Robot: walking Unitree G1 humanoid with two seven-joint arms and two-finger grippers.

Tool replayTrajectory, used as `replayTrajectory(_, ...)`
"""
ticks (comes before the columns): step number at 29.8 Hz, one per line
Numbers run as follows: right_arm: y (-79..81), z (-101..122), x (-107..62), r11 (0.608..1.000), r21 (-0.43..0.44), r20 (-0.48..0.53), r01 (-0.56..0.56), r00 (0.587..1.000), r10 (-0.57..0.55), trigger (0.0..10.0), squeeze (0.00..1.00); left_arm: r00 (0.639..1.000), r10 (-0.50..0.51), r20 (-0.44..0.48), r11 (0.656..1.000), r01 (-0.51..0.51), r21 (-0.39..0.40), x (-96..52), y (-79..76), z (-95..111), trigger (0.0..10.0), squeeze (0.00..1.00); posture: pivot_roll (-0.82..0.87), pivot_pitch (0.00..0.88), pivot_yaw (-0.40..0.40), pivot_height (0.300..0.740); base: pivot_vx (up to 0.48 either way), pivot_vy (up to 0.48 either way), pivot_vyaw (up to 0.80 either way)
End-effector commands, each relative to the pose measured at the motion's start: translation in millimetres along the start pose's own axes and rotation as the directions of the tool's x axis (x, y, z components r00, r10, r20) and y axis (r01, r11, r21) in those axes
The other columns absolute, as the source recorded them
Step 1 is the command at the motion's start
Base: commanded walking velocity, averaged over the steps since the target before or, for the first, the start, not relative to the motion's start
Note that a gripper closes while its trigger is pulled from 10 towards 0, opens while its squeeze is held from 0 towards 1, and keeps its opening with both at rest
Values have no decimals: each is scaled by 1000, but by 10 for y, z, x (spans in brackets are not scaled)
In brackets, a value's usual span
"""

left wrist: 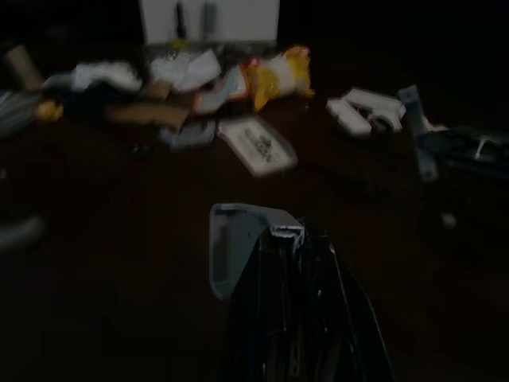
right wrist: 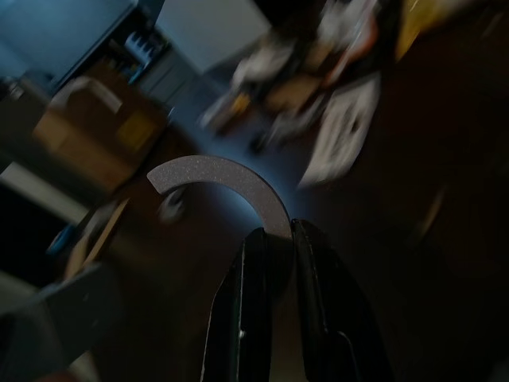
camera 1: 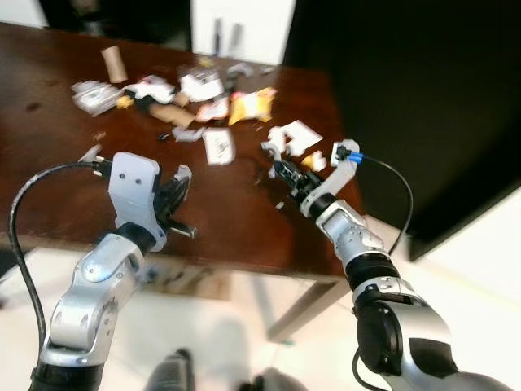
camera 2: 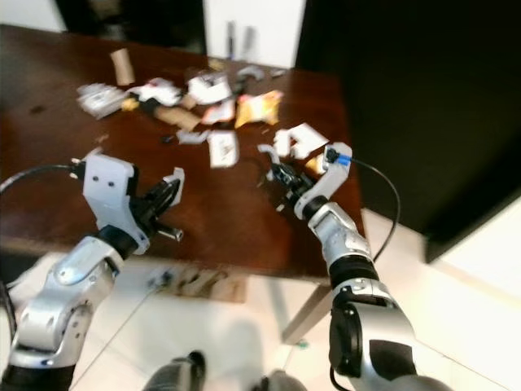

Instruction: Picking trash to rubbish bin

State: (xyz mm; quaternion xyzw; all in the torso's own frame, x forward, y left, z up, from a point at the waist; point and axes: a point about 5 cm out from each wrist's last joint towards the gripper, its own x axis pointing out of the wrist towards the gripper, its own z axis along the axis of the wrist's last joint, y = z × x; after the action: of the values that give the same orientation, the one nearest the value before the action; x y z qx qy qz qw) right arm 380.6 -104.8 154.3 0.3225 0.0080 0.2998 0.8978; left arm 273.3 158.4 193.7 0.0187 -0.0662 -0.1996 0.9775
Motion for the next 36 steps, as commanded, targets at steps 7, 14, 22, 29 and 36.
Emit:
replayTrajectory(7,-17,-42,-40,1000,-15,-3,16,1000,-16,10000,0,995,-95,-1,995,95,-16,101,-193,-25,10000,0,201,122,-101,740,-377,0,0)
replayTrajectory(14,-155,80,-114,992,-29,49,120,992,-119,10000,0,985,-171,-8,985,170,-35,202,-357,-93,10000,0,178,91,-92,740,-373,0,0)
replayTrajectory(22,-326,289,-212,966,-39,134,255,959,-248,10000,0,973,-231,-4,972,231,-49,344,-467,-150,10000,0,157,48,-79,740,-373,0,-700)
replayTrajectory(29,-413,401,-268,942,-46,174,332,931,-319,10000,0,963,-268,-12,962,267,-54,419,-522,-208,10000,0,137,26,-67,740,-357,0,-800)
replayTrajectory(36,-486,542,-330,920,-52,229,388,902,-367,10000,0,948,-317,-6,947,316,-60,524,-614,-273,10000,0,121,0,-60,740,-273,0,-800)
